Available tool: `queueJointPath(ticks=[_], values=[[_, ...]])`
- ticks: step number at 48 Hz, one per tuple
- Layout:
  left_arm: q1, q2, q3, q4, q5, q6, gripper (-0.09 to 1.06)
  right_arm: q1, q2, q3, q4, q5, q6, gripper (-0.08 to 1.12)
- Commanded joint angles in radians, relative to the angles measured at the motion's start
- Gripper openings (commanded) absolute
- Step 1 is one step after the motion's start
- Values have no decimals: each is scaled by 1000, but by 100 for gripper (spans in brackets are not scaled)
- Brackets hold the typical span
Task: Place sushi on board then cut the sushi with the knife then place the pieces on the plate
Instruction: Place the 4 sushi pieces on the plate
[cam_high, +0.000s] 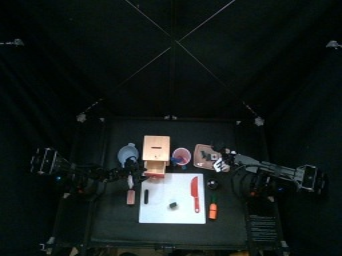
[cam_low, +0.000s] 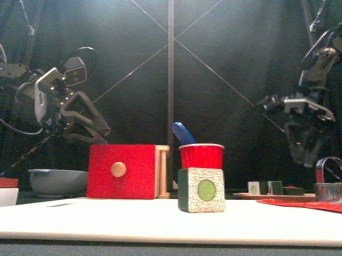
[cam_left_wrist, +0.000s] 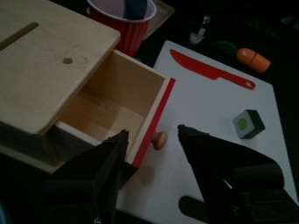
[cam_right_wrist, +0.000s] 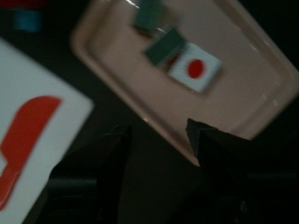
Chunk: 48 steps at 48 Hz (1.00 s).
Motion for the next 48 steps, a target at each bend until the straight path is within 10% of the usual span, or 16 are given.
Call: queueJointPath(ticks=[1, 22, 48], values=[[5, -5, -34, 11, -3, 3, 86, 120, 51, -67, 5, -83, 12, 85], [5, 6, -38, 11, -3, 2, 86, 348, 403, -357, -2, -175, -12, 39], [5, 6, -37, 11, -3, 0, 86, 402, 604, -580, -49, -38, -40, 102]])
